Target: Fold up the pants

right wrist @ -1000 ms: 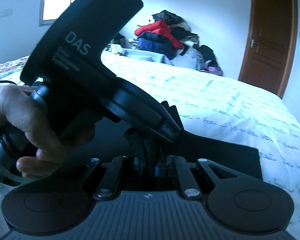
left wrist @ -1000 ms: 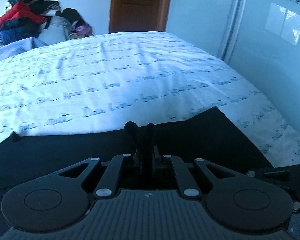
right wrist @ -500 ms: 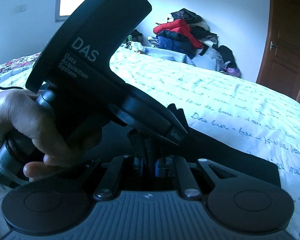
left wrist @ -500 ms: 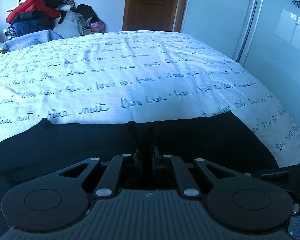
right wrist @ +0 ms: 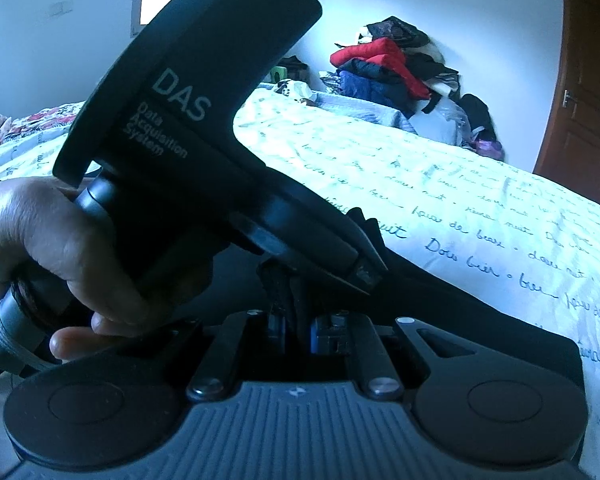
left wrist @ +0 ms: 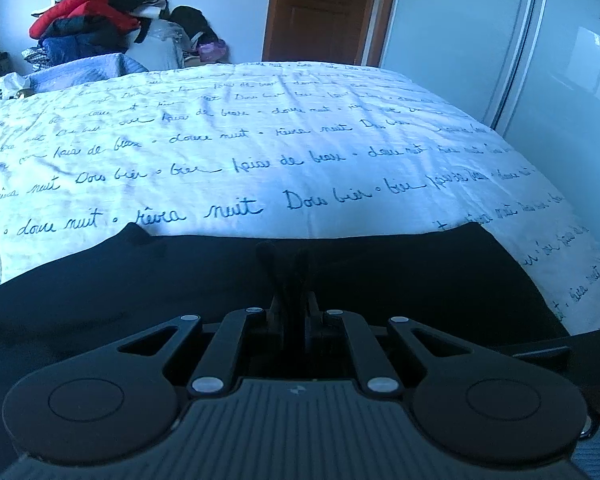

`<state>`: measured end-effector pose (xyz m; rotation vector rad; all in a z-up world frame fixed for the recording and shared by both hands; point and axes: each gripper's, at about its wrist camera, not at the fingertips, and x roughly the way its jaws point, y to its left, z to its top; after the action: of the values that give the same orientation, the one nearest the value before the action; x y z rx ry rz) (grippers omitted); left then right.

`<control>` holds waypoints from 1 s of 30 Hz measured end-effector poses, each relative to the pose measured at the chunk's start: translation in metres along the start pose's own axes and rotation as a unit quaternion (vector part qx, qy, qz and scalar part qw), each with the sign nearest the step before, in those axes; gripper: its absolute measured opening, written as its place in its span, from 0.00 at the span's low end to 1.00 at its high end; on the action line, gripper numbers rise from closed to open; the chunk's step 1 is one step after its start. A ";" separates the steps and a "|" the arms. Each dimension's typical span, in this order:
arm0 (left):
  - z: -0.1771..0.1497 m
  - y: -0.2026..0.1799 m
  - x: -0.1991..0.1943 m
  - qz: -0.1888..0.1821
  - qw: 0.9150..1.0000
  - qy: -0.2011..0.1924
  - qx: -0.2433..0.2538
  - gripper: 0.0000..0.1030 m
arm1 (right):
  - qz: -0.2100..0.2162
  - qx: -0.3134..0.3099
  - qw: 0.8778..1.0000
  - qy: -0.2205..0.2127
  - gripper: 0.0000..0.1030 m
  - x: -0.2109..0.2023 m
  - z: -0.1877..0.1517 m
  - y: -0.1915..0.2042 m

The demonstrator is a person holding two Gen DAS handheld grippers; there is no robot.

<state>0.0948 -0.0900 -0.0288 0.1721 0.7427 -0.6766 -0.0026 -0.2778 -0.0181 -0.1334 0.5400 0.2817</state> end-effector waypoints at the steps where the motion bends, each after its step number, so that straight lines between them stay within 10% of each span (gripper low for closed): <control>1: -0.001 0.001 0.000 0.001 1.000 0.000 -0.001 0.13 | 0.002 -0.002 1.000 0.001 0.11 -0.001 -0.002 -0.001; 30: 0.003 0.031 0.005 0.003 1.000 0.009 -0.026 0.14 | 0.041 0.009 0.999 0.004 0.11 0.023 0.005 -0.029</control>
<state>0.1181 -0.0696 -0.0324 0.1332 0.7763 -0.6508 0.0279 -0.2991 -0.0243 -0.0952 0.5561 0.3556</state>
